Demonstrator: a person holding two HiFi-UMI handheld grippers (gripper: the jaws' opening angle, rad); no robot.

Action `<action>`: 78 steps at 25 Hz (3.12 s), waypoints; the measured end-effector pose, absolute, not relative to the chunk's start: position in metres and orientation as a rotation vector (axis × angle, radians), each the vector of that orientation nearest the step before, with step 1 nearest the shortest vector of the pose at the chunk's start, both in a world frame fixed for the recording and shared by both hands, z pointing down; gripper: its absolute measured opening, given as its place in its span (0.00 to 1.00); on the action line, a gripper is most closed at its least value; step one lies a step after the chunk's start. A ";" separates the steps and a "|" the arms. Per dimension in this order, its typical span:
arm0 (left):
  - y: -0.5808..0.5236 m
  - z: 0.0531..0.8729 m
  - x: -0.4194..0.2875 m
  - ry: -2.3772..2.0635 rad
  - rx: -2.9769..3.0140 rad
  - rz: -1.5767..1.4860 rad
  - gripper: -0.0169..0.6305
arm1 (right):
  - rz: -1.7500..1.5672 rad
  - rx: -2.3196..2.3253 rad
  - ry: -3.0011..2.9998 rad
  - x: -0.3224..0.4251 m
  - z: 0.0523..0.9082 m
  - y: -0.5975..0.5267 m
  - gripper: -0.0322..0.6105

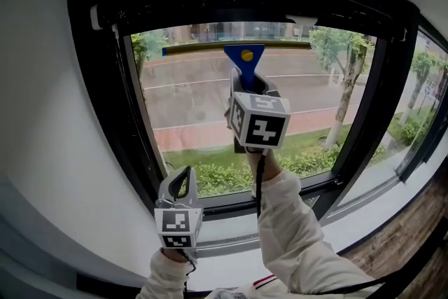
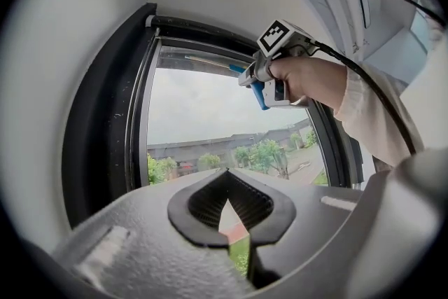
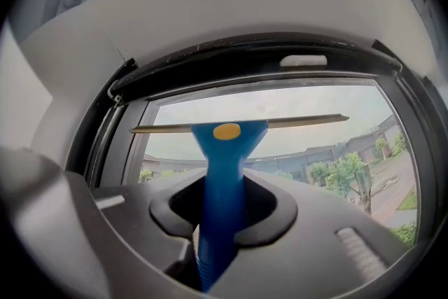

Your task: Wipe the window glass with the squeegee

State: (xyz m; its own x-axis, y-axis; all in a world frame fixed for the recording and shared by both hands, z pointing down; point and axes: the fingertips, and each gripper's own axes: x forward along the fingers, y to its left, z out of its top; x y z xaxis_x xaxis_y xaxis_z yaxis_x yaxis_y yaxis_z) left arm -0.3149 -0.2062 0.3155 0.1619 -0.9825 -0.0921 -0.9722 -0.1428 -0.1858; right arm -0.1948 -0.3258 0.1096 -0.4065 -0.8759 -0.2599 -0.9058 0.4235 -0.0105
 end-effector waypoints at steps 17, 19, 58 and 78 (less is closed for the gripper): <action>-0.195 0.308 -0.331 1.891 -2.239 -0.037 0.03 | 0.271 -1.599 2.405 -0.223 0.056 -0.345 0.21; -0.192 0.308 -0.331 1.889 -2.243 -0.022 0.03 | 0.260 -1.595 2.412 -0.223 0.056 -0.347 0.21; -0.198 0.372 -0.319 1.899 -2.360 -0.162 0.03 | 0.186 -1.672 2.520 -0.223 0.205 -0.353 0.21; -0.183 0.404 -0.320 1.906 -2.393 -0.274 0.03 | 0.035 -1.739 2.570 -0.213 0.296 -0.350 0.21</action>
